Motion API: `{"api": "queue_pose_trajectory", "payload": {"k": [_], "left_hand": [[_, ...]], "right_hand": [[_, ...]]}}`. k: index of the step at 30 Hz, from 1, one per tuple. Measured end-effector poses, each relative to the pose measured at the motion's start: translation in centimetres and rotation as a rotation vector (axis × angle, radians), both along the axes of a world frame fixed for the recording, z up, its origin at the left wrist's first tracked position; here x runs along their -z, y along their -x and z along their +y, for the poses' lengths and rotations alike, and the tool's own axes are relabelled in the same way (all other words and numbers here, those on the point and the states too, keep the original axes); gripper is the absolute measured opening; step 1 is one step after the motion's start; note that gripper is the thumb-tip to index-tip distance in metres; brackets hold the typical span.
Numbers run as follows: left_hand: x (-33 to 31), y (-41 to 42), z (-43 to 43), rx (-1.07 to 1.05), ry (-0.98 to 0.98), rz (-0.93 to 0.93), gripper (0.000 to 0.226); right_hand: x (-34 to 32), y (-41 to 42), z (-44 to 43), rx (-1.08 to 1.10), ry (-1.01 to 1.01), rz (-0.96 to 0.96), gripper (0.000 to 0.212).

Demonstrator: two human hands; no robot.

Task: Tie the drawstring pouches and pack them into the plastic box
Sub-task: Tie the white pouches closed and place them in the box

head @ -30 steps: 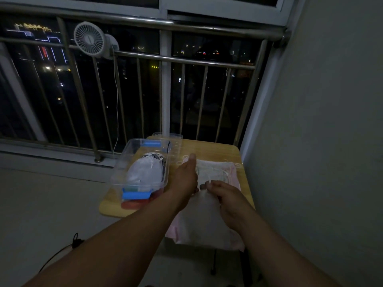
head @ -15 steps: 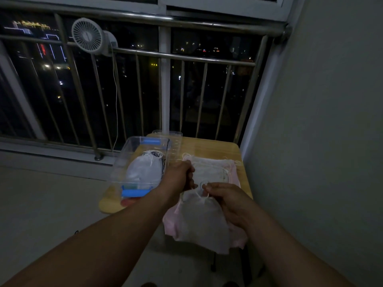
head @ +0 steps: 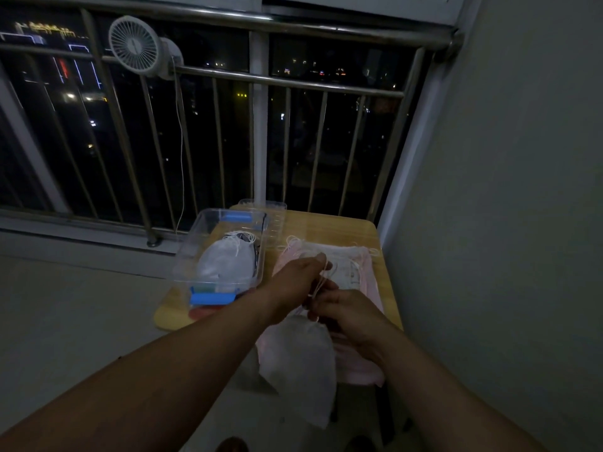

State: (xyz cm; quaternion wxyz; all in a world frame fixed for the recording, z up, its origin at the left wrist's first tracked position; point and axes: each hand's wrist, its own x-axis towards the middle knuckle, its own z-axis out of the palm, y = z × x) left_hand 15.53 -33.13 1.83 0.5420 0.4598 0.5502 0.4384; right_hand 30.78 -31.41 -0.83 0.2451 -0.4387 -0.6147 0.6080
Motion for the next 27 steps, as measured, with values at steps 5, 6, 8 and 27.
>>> {"api": "queue_pose_trajectory", "payload": {"k": [5, 6, 8, 27], "left_hand": [[2.3, 0.1, -1.7, 0.068, -0.102, 0.401, 0.027], [3.0, 0.3, -1.8, 0.083, -0.138, 0.496, 0.024], [4.0, 0.8, -1.8, 0.084, -0.194, 0.615, 0.026], [-0.9, 1.4, -4.1, 0.064, 0.009, 0.368, 0.020]], "right_hand": [[0.5, -0.7, 0.8, 0.117, -0.029, -0.046, 0.020], [0.7, -0.6, 0.8, 0.120, -0.033, -0.056, 0.021], [0.8, -0.2, 0.6, 0.117, -0.026, -0.062, 0.021], [-3.0, 0.0, -0.7, 0.169, -0.219, -0.159, 0.008]]}}
